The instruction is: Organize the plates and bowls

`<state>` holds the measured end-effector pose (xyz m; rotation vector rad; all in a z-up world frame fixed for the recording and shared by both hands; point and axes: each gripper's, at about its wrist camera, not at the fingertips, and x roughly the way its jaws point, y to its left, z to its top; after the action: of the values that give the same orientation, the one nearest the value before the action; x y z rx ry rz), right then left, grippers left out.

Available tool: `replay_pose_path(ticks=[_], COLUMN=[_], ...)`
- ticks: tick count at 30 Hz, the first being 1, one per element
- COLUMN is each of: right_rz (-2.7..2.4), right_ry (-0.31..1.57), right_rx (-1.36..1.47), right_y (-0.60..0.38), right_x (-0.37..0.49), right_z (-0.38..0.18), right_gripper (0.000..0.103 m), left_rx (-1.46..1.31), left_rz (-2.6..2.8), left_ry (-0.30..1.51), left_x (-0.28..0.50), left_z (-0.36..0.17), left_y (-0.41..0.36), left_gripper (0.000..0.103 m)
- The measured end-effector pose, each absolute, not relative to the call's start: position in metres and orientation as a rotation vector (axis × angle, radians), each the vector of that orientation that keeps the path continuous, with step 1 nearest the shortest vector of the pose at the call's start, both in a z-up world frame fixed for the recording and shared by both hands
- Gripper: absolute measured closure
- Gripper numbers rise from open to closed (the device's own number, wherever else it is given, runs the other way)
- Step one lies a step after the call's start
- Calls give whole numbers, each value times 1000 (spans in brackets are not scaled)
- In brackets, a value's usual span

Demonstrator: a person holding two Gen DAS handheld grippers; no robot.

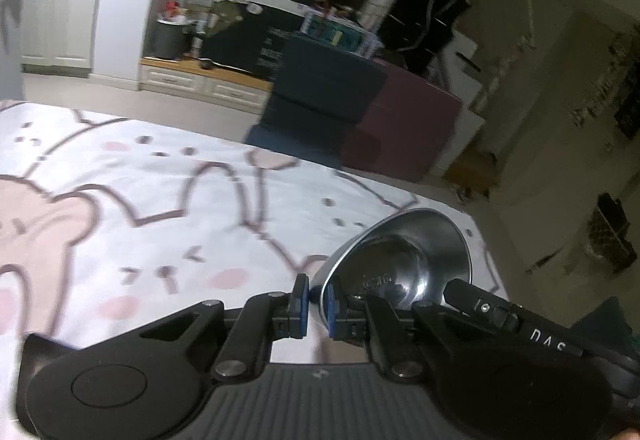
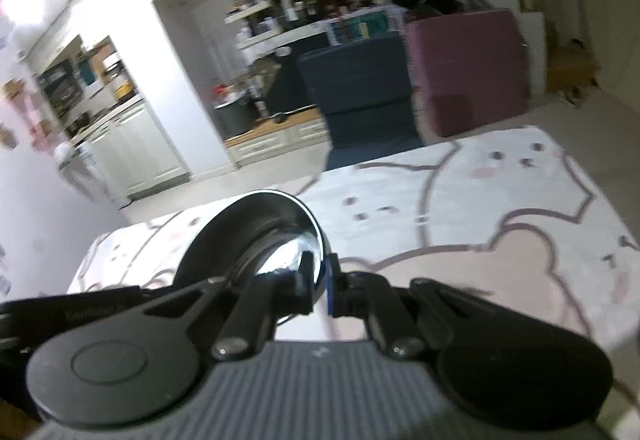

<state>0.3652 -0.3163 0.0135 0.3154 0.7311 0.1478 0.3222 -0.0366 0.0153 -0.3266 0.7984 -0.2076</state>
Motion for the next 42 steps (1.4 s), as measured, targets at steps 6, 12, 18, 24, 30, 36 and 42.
replay_pose_path(ticks=[6,12,18,24,30,36,42], right_rz=[228,298,361,384,354,320,313], right_ry=[754,797,897,966,1022,1060,1084], right_rx=[288,269,263,202,241,279,297], right_y=[-255,-194,-145,-107,-95,-93,-89], right_x=[357,347,342,335,341,345,348], right_z=[12,3,-19,-43,-63,-77,-85], right_gripper=[97,97,97,98,99,99,99], left_rx=[-335,-344,-317,-283,-255,-203,-162], left_rz=[-139,-78,-43,-27,-39,-36,-17], left_ry=[797,832,900,978,1026,1066,1092], left_x=[291,265,250,244,257,270,277], left_z=[12,-4,-27,-52,-69,-79,-87], left_y=[27,79,114,135,137,134,132], left_gripper=[94,94,94,94,94,94,94])
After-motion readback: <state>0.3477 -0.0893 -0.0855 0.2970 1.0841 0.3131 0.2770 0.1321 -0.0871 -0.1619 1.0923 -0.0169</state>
